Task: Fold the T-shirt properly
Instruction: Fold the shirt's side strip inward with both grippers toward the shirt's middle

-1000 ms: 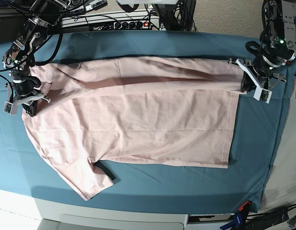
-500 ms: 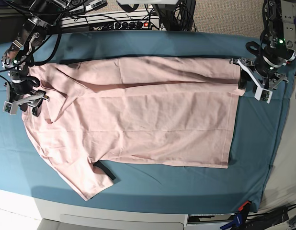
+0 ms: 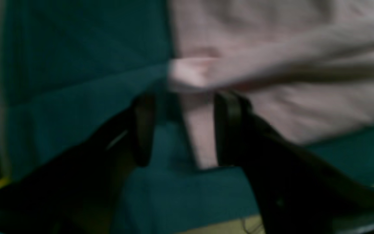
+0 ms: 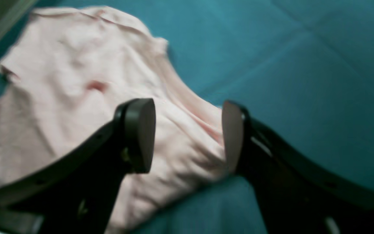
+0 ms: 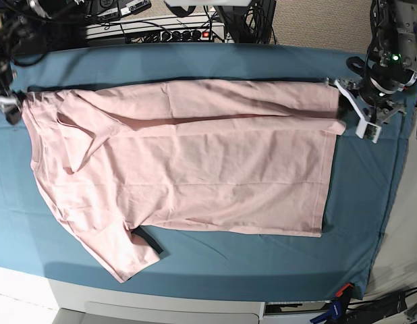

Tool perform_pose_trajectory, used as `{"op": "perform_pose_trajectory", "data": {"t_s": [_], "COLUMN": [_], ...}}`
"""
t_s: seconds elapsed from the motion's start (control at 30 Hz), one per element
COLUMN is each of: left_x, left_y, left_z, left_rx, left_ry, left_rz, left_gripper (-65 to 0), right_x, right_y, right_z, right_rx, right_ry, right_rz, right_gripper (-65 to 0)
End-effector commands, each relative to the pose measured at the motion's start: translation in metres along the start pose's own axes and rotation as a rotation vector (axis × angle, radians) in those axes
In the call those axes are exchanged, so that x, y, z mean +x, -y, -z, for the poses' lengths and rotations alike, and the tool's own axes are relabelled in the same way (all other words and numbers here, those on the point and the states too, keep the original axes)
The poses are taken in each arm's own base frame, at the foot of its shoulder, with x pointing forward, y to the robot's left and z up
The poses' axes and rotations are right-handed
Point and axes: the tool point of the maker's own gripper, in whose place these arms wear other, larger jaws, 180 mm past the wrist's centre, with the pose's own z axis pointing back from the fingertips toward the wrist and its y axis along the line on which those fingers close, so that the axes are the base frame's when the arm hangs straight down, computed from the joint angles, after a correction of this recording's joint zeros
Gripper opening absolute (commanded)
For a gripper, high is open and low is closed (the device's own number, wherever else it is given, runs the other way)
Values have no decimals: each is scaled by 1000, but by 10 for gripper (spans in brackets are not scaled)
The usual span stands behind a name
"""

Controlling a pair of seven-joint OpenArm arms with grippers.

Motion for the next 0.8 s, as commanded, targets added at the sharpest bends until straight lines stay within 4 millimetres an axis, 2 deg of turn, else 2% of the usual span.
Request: {"op": "perform_pose_trajectory", "data": {"t_s": [0.0, 0.1, 0.2, 0.3, 0.43, 0.63, 0.77], "left_x": [10, 11, 8, 3, -3, -8, -11], "left_y": [3, 22, 31, 42, 67, 79, 79], "left_z": [-4, -6, -7, -10, -19, -24, -24], "left_rx": [-31, -136, -188, -246, -383, -448, -448], "left_ry": [32, 41, 34, 16, 25, 17, 4], "left_rz": [19, 34, 50, 74, 100, 101, 102], "left_gripper": [-349, -349, -349, -349, -349, -349, -349], "right_x": [17, 9, 5, -5, -24, -45, -50], "right_y": [-1, 4, 9, 22, 37, 20, 26], "right_z": [-6, -10, -7, 3, 20, 37, 35], "right_rx": [17, 6, 0, -10, 12, 152, 142], "right_ry": [42, 13, 1, -26, -80, -144, -154], "right_rz": [-33, -45, -33, 20, 146, 287, 297], "right_gripper": [-319, -319, -319, -319, -319, -319, -319]}}
